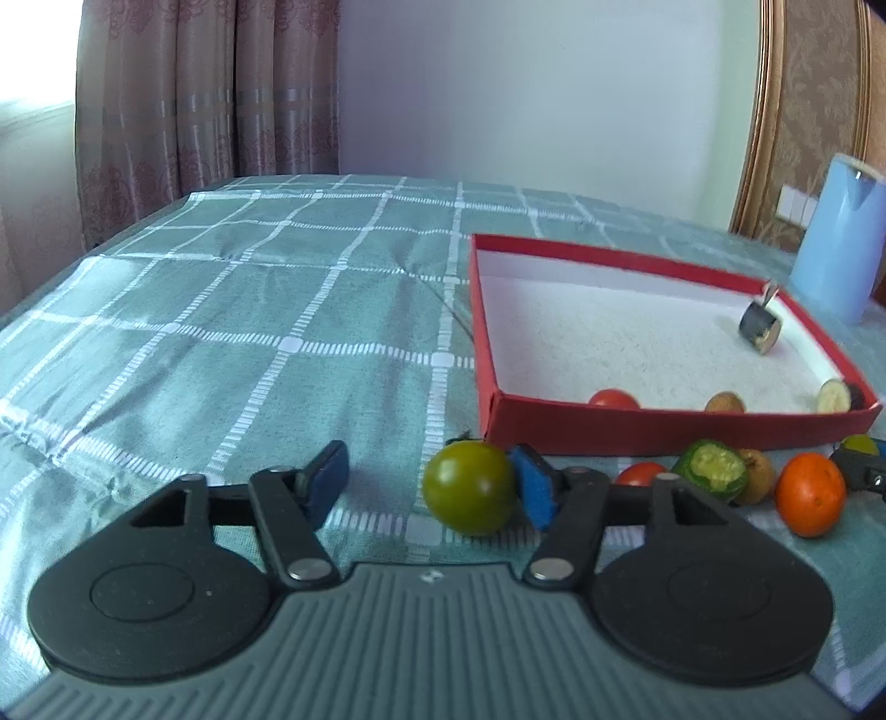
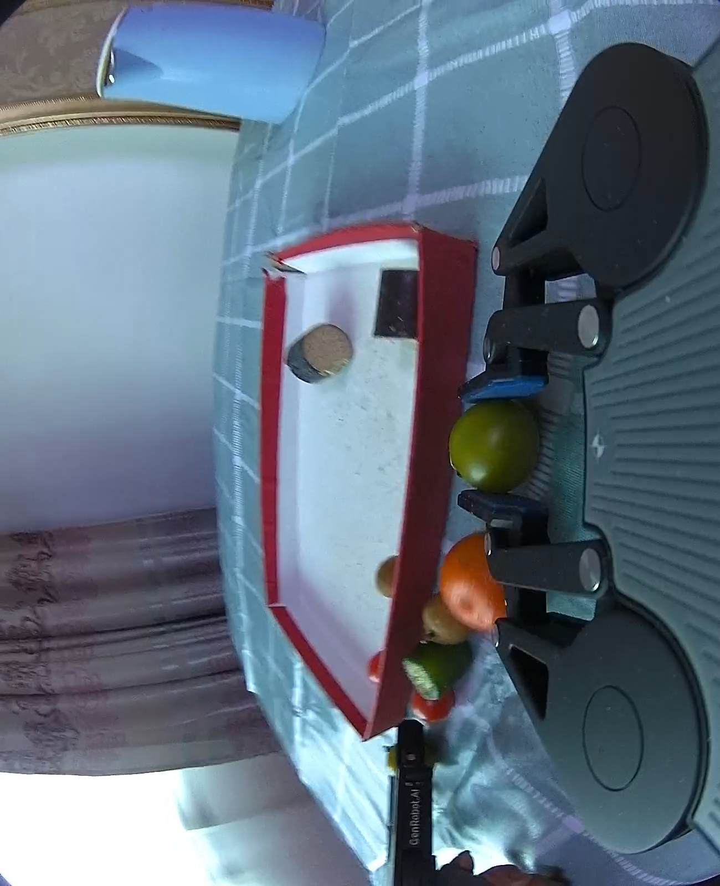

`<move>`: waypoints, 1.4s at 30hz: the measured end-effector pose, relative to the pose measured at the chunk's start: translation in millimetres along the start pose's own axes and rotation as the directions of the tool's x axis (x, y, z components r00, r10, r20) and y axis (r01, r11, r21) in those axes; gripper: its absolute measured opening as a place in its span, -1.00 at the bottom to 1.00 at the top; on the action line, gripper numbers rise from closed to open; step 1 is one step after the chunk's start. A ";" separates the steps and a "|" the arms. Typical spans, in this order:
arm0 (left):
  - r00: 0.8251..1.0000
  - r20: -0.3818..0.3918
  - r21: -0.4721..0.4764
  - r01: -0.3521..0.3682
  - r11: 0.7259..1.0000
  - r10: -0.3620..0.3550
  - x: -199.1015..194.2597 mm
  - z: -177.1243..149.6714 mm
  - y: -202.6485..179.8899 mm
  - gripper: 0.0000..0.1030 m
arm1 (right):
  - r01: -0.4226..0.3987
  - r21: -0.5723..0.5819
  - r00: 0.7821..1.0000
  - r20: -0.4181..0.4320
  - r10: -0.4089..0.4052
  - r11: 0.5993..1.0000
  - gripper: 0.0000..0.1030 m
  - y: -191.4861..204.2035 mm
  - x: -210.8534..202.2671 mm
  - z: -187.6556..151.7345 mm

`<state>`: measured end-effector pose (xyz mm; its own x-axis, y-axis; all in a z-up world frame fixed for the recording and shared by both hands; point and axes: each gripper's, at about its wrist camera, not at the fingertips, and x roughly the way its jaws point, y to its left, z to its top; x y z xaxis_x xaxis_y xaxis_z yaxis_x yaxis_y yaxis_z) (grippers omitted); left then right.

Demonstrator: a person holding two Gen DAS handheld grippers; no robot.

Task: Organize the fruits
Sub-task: 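Grasp a green tomato with the right gripper while the left grasps another green tomato, then carry both green tomatoes over the red tray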

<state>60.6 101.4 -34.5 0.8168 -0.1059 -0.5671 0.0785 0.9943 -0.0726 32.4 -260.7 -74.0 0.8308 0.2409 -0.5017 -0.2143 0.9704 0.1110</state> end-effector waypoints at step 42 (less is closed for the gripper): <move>0.999 0.049 0.153 -0.024 0.988 0.017 64.6 76.1 -100.0 -0.42 | 0.121 -0.106 0.991 0.063 -0.115 0.987 -0.36 3.0 70.5 78.9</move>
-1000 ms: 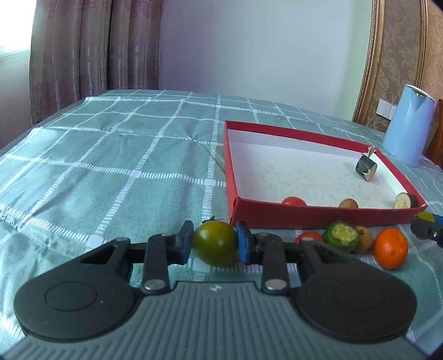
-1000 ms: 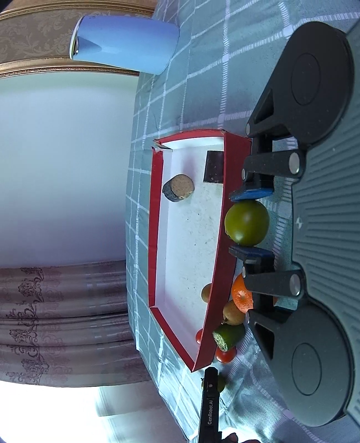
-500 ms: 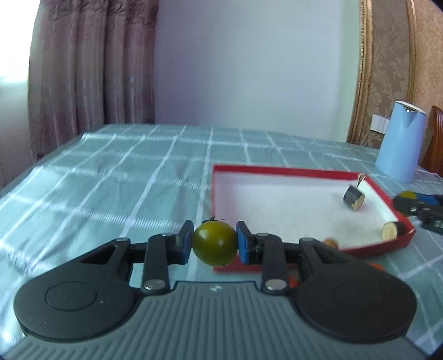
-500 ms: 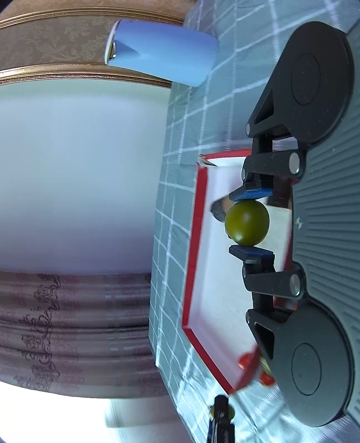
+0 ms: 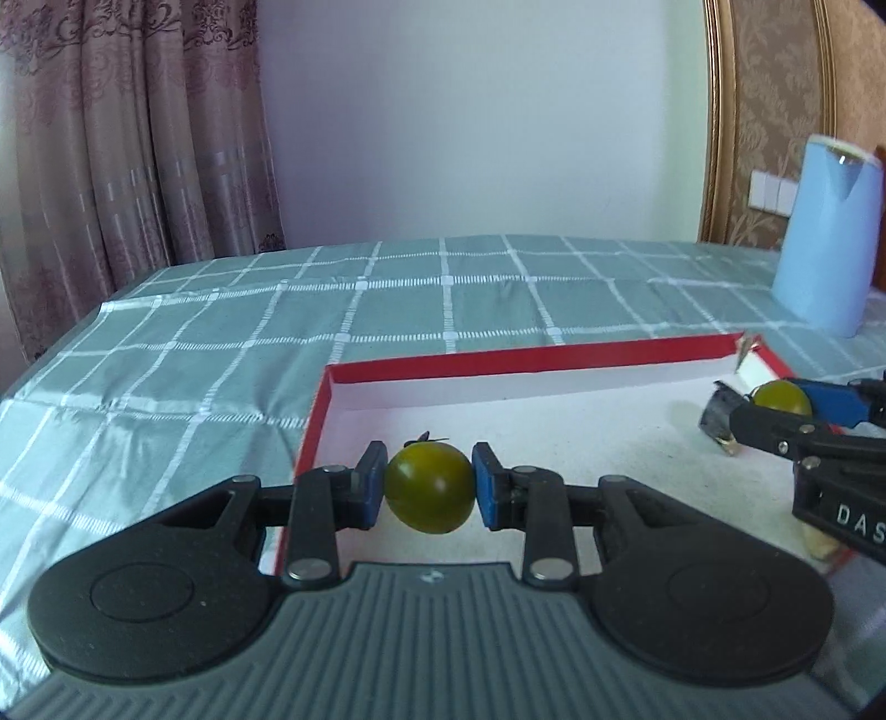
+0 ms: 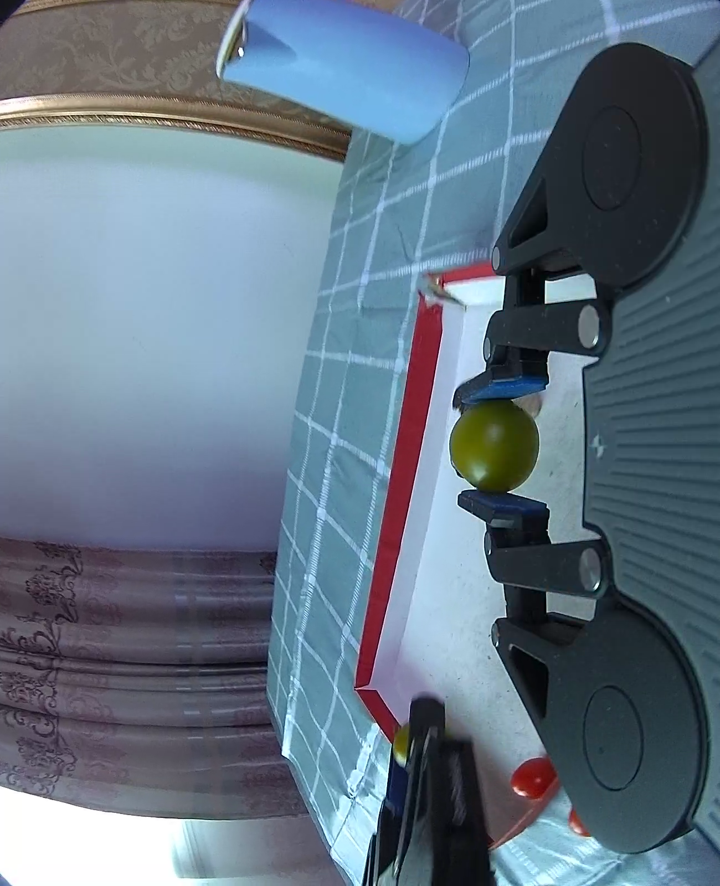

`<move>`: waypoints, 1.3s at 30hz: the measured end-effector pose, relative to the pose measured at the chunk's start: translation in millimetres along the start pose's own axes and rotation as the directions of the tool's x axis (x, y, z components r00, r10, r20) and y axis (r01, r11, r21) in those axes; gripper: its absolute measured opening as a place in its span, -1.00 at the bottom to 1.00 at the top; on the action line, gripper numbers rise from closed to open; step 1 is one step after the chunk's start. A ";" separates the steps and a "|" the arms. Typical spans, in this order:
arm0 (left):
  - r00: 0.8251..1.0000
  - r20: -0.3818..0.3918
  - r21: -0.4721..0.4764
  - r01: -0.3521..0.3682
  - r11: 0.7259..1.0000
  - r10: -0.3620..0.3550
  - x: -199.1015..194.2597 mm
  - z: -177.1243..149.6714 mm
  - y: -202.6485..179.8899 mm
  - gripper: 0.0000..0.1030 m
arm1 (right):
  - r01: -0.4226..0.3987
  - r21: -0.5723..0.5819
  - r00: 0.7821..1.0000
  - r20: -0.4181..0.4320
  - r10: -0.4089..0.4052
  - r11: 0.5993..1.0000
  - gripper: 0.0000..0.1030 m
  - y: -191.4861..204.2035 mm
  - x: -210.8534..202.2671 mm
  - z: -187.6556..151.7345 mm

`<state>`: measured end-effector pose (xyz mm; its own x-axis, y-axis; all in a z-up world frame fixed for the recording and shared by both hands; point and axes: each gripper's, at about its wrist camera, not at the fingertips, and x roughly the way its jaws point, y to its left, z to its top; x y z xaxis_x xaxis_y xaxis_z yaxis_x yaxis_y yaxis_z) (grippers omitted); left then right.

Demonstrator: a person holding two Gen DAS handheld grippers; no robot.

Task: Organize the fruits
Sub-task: 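Carry both green tomatoes over the red tray, then open the left gripper over the tray while the right releases its green tomato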

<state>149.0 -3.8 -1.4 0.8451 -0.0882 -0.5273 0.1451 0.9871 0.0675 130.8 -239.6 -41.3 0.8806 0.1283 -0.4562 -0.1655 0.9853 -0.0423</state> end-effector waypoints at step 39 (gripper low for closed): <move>0.999 0.002 -0.070 -0.045 0.997 0.045 27.8 4.9 5.2 0.88 | -0.017 -0.013 0.999 -0.052 0.016 1.000 0.37 16.7 40.1 1.8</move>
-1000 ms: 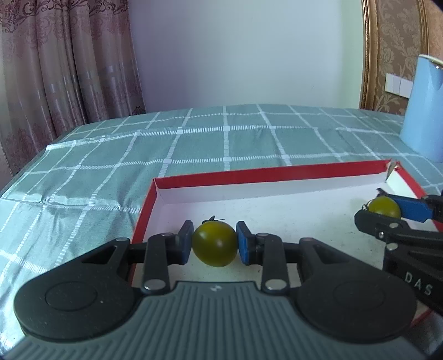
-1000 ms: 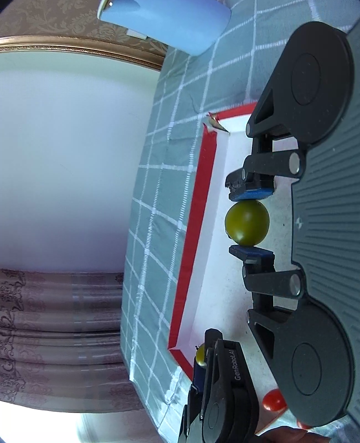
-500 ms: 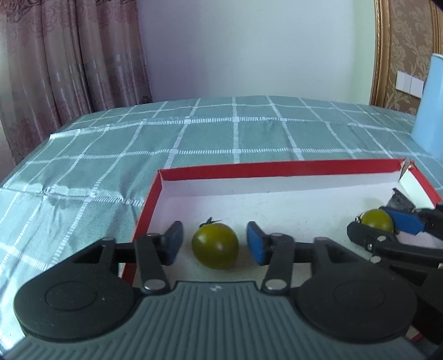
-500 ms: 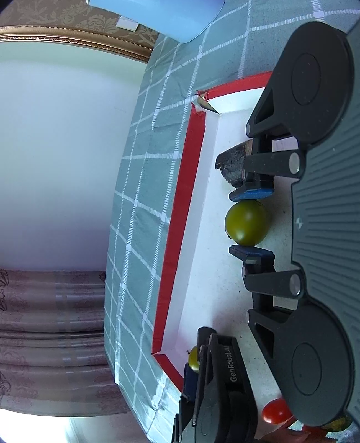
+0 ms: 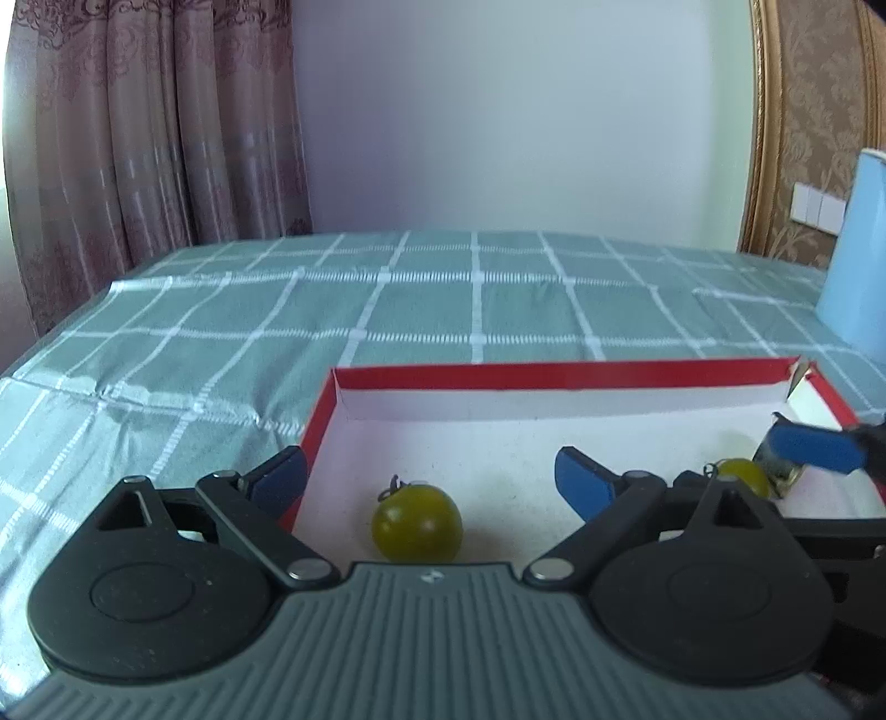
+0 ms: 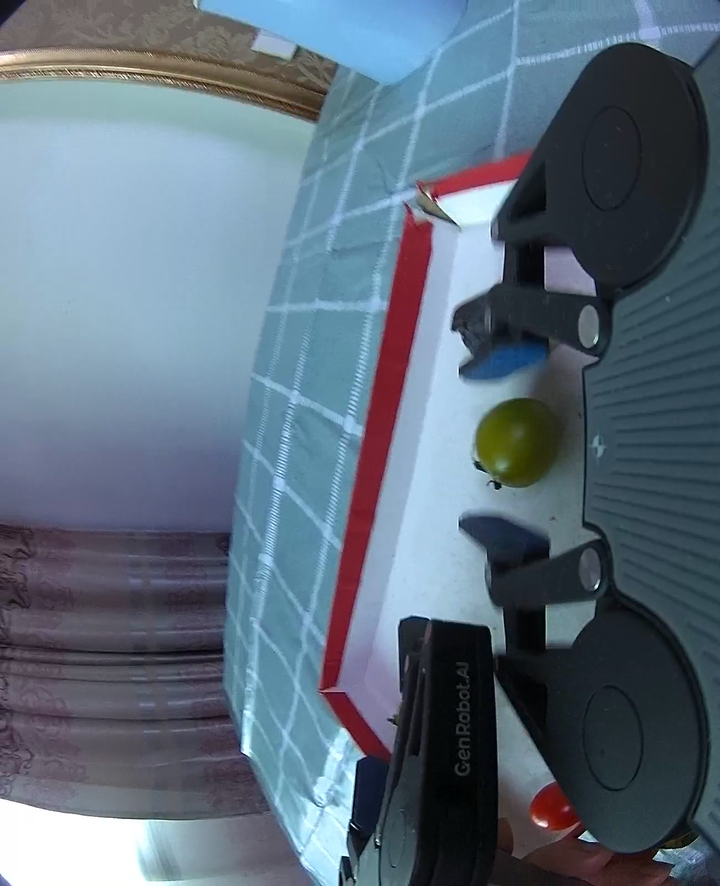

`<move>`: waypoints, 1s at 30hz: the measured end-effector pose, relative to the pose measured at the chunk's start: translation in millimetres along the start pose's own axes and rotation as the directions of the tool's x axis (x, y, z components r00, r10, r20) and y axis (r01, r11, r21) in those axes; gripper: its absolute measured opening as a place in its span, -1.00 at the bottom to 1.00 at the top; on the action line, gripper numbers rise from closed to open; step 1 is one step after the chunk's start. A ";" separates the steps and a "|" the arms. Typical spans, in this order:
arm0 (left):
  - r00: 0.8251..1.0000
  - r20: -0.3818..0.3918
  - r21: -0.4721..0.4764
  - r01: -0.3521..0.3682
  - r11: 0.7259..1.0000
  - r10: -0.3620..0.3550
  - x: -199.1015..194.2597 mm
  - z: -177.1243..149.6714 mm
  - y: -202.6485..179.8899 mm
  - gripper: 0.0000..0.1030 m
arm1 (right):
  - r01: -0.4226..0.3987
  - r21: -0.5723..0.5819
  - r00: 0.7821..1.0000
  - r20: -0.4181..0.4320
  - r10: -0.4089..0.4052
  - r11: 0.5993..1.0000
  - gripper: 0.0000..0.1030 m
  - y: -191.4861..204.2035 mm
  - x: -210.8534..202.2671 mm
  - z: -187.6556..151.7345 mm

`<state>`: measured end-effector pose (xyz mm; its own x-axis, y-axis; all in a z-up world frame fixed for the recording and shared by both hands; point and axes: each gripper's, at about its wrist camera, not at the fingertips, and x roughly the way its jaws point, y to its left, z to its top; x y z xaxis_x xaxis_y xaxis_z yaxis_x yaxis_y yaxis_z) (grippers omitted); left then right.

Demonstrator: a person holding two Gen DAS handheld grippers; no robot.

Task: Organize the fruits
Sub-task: 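Open the left gripper over the tray while the right releases its green tomato, then move both grippers back toward the orange and cherry tomatoes beside the tray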

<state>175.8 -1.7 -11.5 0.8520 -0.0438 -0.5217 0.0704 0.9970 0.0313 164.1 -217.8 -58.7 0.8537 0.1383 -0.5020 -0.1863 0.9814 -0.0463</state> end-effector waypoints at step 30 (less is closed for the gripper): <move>0.991 0.128 -0.153 -0.017 0.988 0.037 -96.5 -59.6 74.3 1.00 | -0.249 -0.035 0.967 0.050 0.250 0.968 0.39 8.2 -113.9 -74.9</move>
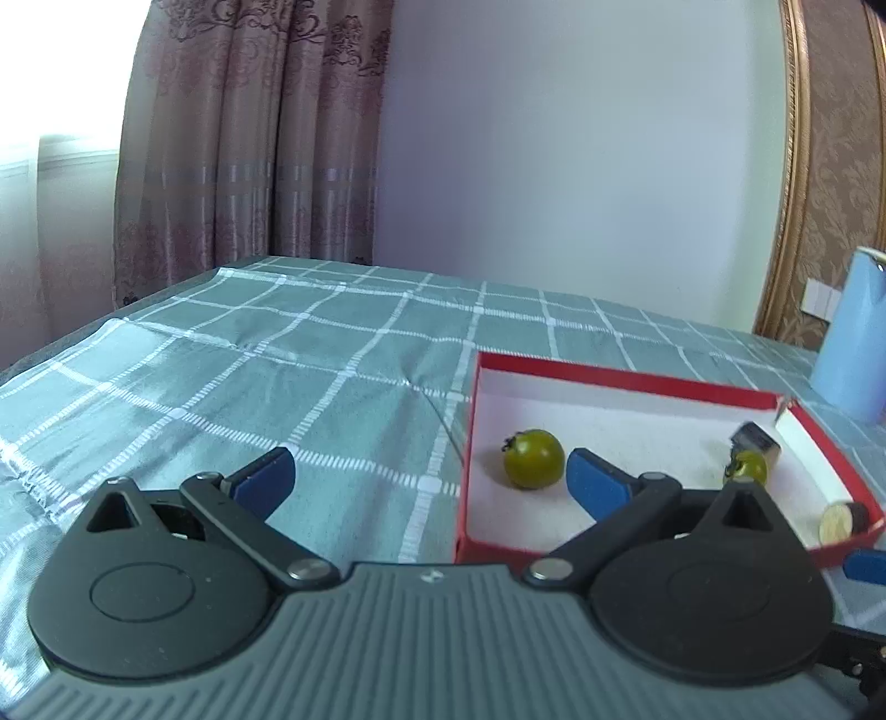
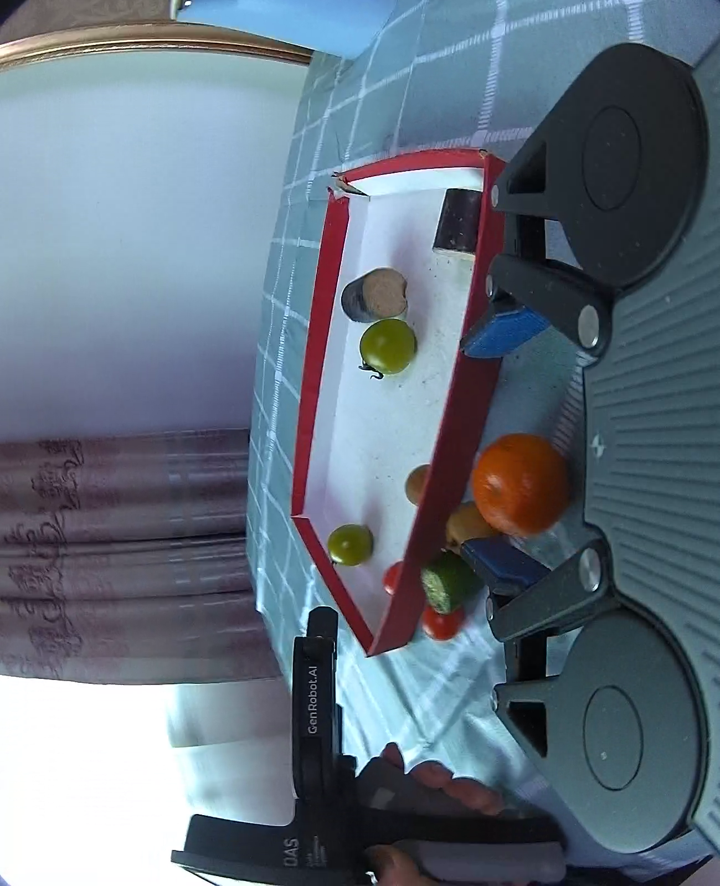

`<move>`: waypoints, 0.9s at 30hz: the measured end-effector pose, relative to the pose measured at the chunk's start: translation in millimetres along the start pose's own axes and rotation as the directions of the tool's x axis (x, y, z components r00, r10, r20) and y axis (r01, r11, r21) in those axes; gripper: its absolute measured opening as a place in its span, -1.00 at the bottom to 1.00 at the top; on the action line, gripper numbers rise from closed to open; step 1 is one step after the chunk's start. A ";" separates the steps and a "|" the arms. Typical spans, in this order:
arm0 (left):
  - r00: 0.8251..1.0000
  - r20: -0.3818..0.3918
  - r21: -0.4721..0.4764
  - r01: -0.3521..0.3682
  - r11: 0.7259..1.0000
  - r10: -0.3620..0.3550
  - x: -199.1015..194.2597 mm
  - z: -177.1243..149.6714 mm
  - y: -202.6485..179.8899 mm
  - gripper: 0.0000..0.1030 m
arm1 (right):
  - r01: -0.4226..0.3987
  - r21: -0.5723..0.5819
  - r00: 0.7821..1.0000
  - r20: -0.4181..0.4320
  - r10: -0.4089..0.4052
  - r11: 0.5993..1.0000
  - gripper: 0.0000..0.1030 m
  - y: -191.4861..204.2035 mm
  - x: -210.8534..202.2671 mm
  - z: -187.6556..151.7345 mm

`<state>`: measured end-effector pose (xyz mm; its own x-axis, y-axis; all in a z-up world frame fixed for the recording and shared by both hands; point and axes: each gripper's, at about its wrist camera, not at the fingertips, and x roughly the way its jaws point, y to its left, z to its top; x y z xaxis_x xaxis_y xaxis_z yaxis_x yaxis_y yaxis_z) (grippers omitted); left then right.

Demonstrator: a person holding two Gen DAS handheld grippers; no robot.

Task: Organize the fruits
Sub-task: 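Move both grippers back toward the orange and cherry tomatoes beside the tray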

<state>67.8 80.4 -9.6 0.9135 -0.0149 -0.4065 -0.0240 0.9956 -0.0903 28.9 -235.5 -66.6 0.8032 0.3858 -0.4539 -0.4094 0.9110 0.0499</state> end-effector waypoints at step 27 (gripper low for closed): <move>0.981 -0.191 0.121 0.049 0.991 -0.025 7.7 -16.9 -6.2 1.00 | 0.045 0.066 0.994 -0.098 -0.039 0.997 -0.17 -12.4 -3.4 -12.6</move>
<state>68.2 72.5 -27.6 0.8193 -0.0576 -0.5704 0.0705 0.9975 0.0005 25.8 -249.9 -76.9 0.7721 0.3339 -0.5407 -0.3432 0.9352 0.0875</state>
